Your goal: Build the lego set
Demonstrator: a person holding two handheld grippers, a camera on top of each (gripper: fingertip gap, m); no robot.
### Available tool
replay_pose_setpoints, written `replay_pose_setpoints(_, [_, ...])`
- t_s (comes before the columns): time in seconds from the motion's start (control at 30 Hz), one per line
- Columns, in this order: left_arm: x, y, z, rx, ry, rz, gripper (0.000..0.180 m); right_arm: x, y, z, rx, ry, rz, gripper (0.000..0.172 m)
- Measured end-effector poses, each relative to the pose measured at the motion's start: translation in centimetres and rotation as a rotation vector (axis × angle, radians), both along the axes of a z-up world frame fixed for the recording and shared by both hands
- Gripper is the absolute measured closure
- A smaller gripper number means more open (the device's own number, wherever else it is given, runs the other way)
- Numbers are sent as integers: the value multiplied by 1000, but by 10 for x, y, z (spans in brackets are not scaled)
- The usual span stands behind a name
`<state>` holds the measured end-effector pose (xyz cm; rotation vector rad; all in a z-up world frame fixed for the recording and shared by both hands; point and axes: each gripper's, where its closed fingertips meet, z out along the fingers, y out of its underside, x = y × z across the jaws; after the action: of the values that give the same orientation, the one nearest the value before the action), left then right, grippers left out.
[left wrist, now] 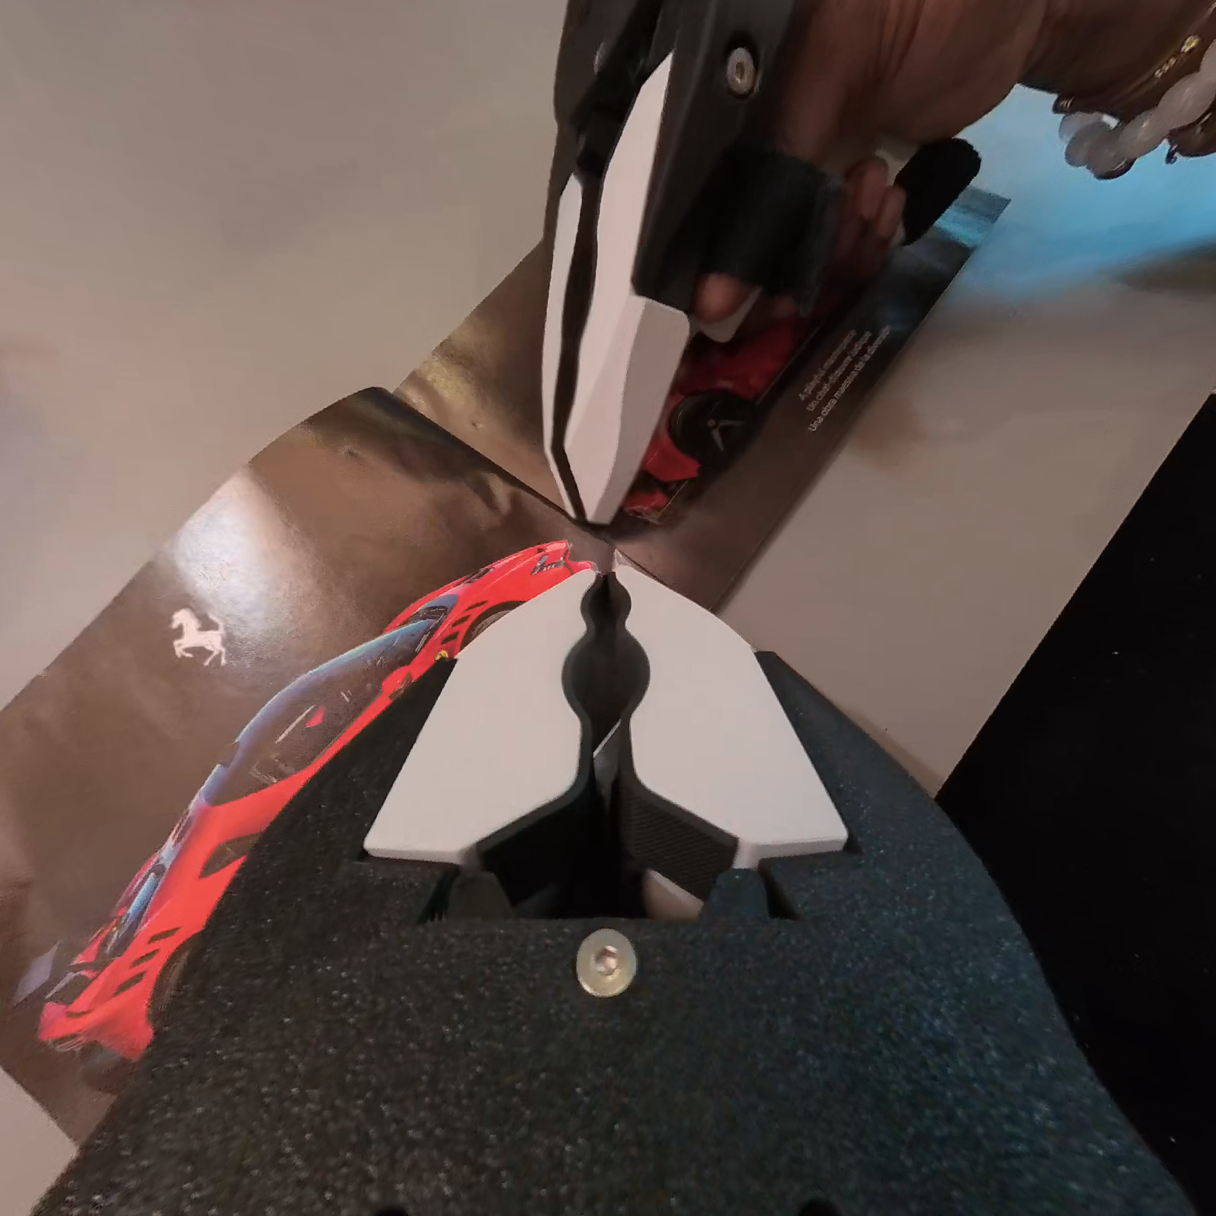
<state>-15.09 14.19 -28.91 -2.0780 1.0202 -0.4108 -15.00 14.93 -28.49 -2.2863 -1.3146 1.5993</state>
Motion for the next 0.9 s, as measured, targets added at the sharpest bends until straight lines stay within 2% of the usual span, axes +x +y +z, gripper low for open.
replay_pose_setpoints(0.03, [0, 0, 0, 2, 3, 1, 180, -1, -4, -1, 5, -12, 26, 171])
replay_pose_setpoints(0.23, [-1, -1, 0, 26, 23, 8, 180, -6, 0, -1, -21, -22, 5, 171])
replay_pose_setpoints(0.57, [-2, -2, -1, 33, 41, 3, 180, -9, 56, -3, 50, -27, -202, 172])
replay_pose_setpoints(0.73, [-2, -2, -1, 36, 43, 3, 180, 0, 97, -9, 191, -105, -360, 172])
replay_pose_setpoints(0.8, [-2, -2, -1, 31, 37, 4, 180, -3, 98, 4, 201, -23, -381, 172])
replay_pose_setpoints(0.9, [-4, -2, 3, -9, 1, -5, 180, -9, 68, 31, 96, 117, -323, 172])
